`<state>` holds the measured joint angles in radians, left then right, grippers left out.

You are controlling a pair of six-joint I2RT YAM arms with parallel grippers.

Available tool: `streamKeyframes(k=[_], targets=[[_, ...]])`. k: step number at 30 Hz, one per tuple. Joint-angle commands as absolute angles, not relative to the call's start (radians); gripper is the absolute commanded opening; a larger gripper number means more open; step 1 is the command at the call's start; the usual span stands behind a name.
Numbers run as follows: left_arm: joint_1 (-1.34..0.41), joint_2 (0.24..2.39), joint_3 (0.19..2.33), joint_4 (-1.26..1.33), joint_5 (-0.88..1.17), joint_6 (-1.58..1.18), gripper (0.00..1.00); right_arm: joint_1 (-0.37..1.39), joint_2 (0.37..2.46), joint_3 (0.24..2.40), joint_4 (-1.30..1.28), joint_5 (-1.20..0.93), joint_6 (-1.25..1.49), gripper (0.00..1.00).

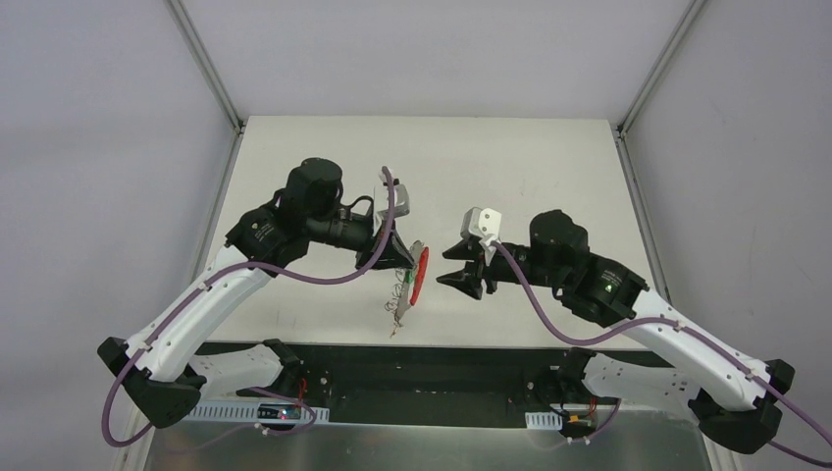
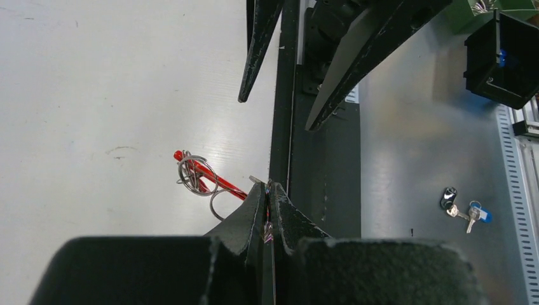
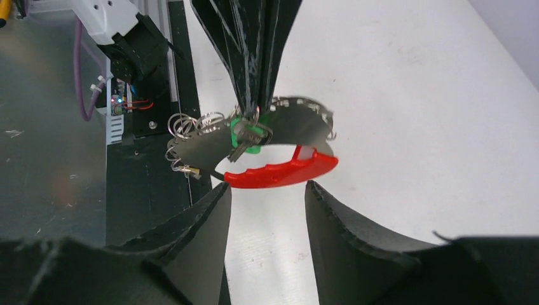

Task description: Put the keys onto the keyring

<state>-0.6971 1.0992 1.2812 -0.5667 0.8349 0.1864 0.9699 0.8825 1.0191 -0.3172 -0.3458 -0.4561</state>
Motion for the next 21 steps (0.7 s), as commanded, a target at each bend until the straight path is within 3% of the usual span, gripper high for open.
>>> streamKeyframes(k=[1, 21], targets=[[-0.714, 1.073, 1.277, -0.551, 0.893, 0.155, 0.0, 0.993, 0.924, 1.112, -0.221, -0.429, -0.505, 0.47], [-0.721, 1.014, 1.301, -0.535, 0.903, 0.144, 0.0, 1.061, 1.034, 1.152, -0.166, -0.478, -0.488, 0.36]])
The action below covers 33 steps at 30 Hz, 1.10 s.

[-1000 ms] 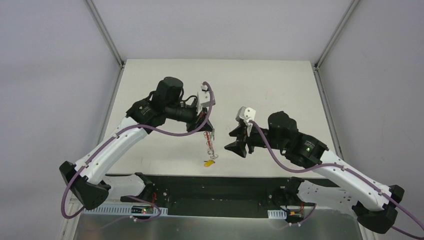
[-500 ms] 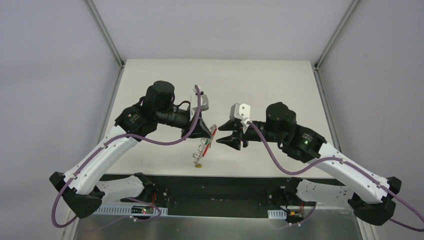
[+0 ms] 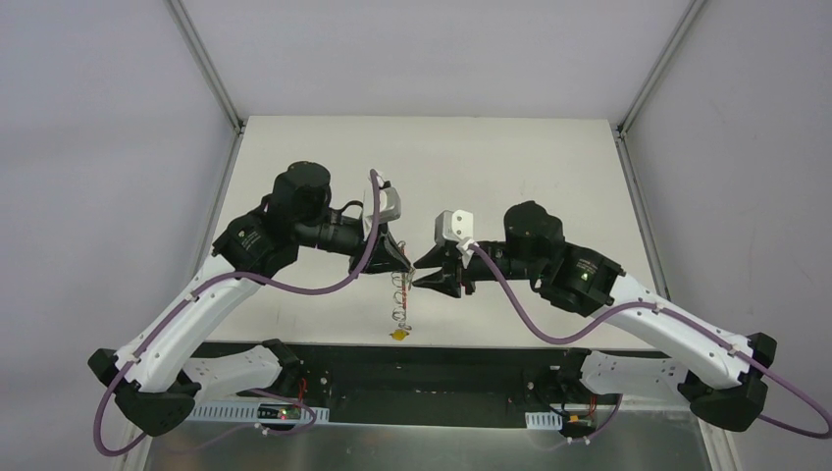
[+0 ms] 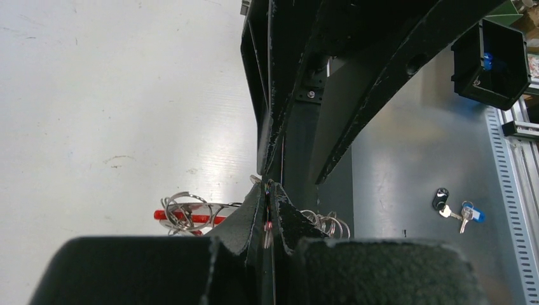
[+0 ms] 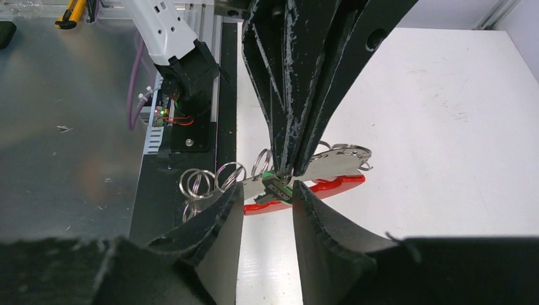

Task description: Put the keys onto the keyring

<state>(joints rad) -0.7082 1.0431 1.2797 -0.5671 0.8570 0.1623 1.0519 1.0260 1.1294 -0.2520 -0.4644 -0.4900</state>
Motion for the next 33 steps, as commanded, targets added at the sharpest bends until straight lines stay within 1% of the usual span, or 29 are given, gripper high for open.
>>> streamKeyframes(k=[1, 13, 16, 18, 19, 33], targets=[[-0.721, 1.012, 1.301, -0.533, 0.908, 0.143, 0.0, 1.062, 1.036, 1.151, -0.158, -0.475, -0.486, 0.36], [-0.721, 0.986, 1.296, -0.516, 0.919, 0.134, 0.0, 1.066, 1.057, 1.153, -0.132, -0.448, -0.483, 0.25], [-0.72, 0.981, 1.294, -0.515, 0.915, 0.134, 0.0, 1.067, 1.063, 1.155, -0.132, -0.454, -0.481, 0.14], [-0.72, 0.977, 1.292, -0.514, 0.913, 0.134, 0.0, 1.068, 1.065, 1.155, -0.133, -0.451, -0.48, 0.02], [-0.721, 0.976, 1.291, -0.514, 0.914, 0.134, 0.0, 1.068, 1.063, 1.155, -0.133, -0.45, -0.481, 0.0], [-0.721, 0.955, 1.297, -0.497, 0.917, 0.123, 0.0, 1.07, 1.006, 1.132, -0.159, -0.44, -0.472, 0.0]])
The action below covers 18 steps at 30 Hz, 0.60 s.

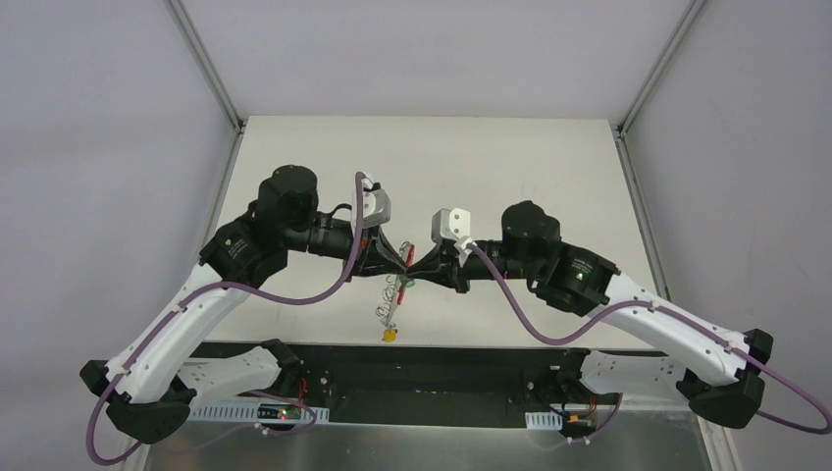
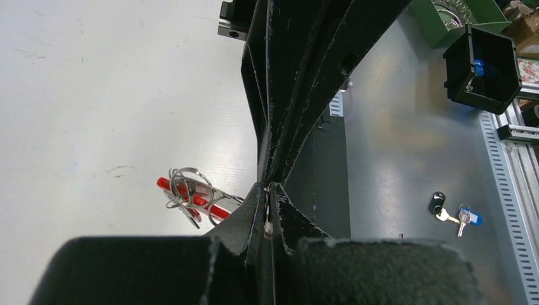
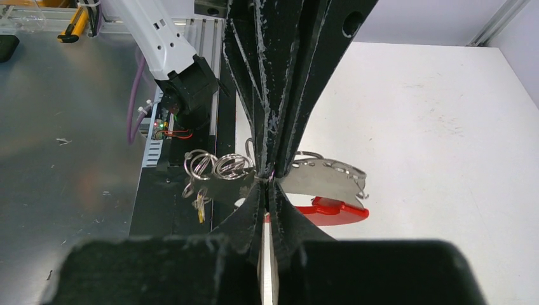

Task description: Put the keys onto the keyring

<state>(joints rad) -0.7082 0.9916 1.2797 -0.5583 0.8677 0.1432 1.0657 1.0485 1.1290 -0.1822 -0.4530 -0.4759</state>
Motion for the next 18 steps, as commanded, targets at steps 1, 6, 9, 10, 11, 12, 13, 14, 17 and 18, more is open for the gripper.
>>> streamKeyframes(k=[1, 6, 9, 10, 11, 12, 13, 14, 17, 18], targets=[[-0.721, 0.951, 1.296, -0.496, 0.917, 0.121, 0.0, 1.07, 0.994, 1.125, -0.16, -0.439, -0.471, 0.0], [-0.721, 0.92, 1.287, -0.479, 0.913, 0.108, 0.0, 1.069, 0.957, 1.117, -0.196, -0.424, -0.474, 0.0], [-0.721, 0.91, 1.282, -0.459, 0.918, 0.095, 0.0, 1.07, 0.951, 1.11, -0.205, -0.417, -0.475, 0.0], [-0.721, 0.91, 1.284, -0.456, 0.918, 0.091, 0.0, 1.07, 0.948, 1.109, -0.205, -0.417, -0.474, 0.0], [-0.721, 0.91, 1.283, -0.455, 0.921, 0.09, 0.0, 1.07, 0.946, 1.11, -0.206, -0.417, -0.473, 0.0], [-0.72, 0.909, 1.282, -0.453, 0.923, 0.089, 0.0, 1.07, 0.943, 1.111, -0.205, -0.416, -0.472, 0.0], [-0.721, 0.908, 1.282, -0.451, 0.924, 0.088, 0.0, 1.07, 0.939, 1.111, -0.207, -0.415, -0.472, 0.0], [-0.722, 0.907, 1.282, -0.45, 0.925, 0.088, 0.0, 1.069, 0.936, 1.112, -0.209, -0.412, -0.473, 0.0], [-0.721, 0.902, 1.274, -0.438, 0.929, 0.086, 0.0, 1.071, 0.928, 1.113, -0.215, -0.408, -0.475, 0.0], [-0.721, 0.9, 1.272, -0.434, 0.929, 0.085, 0.0, 1.071, 0.928, 1.114, -0.215, -0.406, -0.474, 0.0]])
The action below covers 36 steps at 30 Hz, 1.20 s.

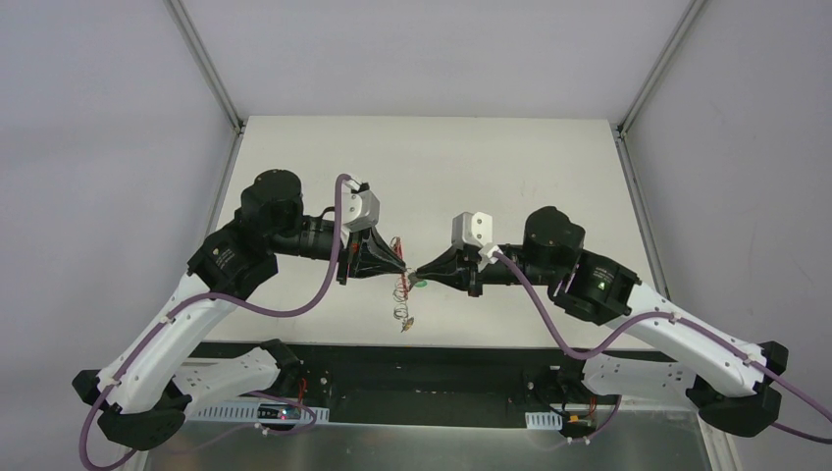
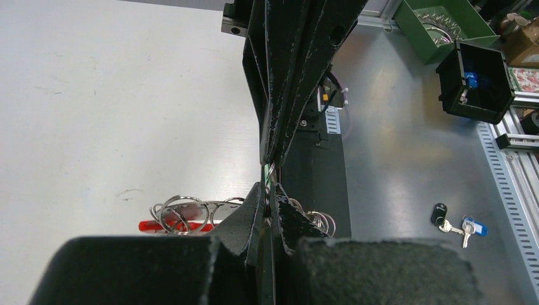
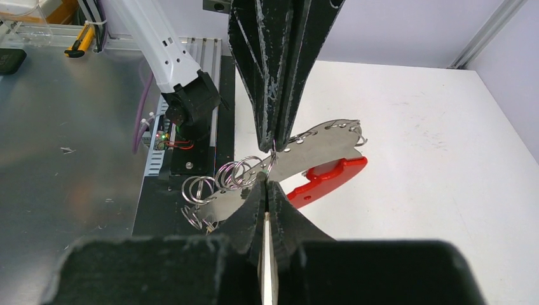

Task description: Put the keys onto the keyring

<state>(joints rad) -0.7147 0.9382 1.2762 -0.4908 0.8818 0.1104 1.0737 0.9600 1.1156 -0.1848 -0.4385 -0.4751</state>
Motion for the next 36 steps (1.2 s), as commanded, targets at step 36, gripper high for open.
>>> streamKeyframes(k=[36], targets=[[-0.721, 0.9, 1.206, -0.405, 0.836, 0.115, 0.18, 1.106, 0.954, 1.211, -0.264, -0.392, -0.504, 0.0]])
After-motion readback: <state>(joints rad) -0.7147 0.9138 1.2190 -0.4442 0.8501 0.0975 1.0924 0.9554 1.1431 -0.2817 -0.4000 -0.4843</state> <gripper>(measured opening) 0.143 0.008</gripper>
